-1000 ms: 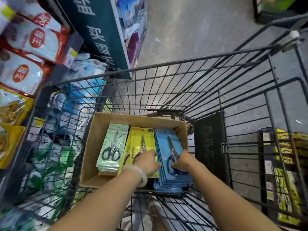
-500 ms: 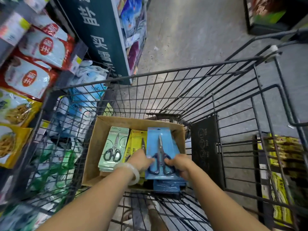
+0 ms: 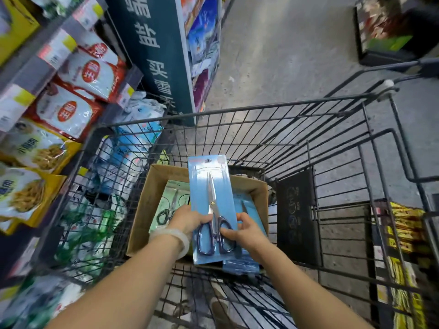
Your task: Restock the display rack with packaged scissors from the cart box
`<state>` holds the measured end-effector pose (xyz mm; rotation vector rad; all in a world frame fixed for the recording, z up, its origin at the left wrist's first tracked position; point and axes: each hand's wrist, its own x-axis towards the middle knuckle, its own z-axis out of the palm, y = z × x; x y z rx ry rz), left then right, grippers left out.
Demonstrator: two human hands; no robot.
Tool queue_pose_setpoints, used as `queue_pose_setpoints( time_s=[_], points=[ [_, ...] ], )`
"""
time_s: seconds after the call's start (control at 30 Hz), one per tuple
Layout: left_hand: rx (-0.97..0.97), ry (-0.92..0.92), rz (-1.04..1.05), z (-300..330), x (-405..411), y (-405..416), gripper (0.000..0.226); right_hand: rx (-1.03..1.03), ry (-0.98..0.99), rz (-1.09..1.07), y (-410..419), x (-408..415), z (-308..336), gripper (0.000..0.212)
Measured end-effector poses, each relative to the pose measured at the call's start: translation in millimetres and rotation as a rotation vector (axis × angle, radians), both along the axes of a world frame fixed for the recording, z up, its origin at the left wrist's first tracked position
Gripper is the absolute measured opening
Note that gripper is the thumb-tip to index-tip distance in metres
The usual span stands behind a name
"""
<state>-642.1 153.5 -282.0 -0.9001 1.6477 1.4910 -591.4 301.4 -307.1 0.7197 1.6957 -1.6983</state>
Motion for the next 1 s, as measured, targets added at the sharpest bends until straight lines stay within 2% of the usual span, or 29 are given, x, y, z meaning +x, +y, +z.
queue_pose_setpoints(
  time_s=[0.13, 0.2, 0.27, 0.33, 0.37, 0.5, 0.67, 0.9, 1.0],
  points=[
    [0.006, 0.048, 0.086, -4, 4, 0, 0.033, 0.033, -0.031, 0.110, 7, 1, -8, 0.025],
    [0.036, 0.080, 0.136, -6, 3, -3, 0.035, 0.109, -0.008, 0.065, 16, -6, -10, 0.023],
    [0.056, 0.102, 0.143, -9, 1, -9, 0.035, 0.373, 0.011, 0.085, 32, -15, -16, 0.026],
    [0.052, 0.116, 0.138, -13, 0, -14, 0.033, 0.654, -0.071, 0.270, 48, -17, -28, 0.039],
    [0.049, 0.122, 0.142, -15, 0, -16, 0.034, 0.713, -0.127, 0.354, 54, -17, -36, 0.045],
    [0.037, 0.141, 0.138, -23, 2, -22, 0.035, 0.702, -0.218, 0.512, 56, -13, -60, 0.059],
    [0.033, 0.160, 0.122, -30, 4, -26, 0.036, 0.746, -0.341, 0.509, 53, -16, -68, 0.078],
    [0.034, 0.136, 0.205, -36, 3, -28, 0.035, 0.755, -0.451, 0.581, 52, -27, -69, 0.093],
    [0.041, 0.125, 0.215, -37, 2, -29, 0.039, 0.688, -0.471, 0.515, 48, -29, -72, 0.111]
  ],
)
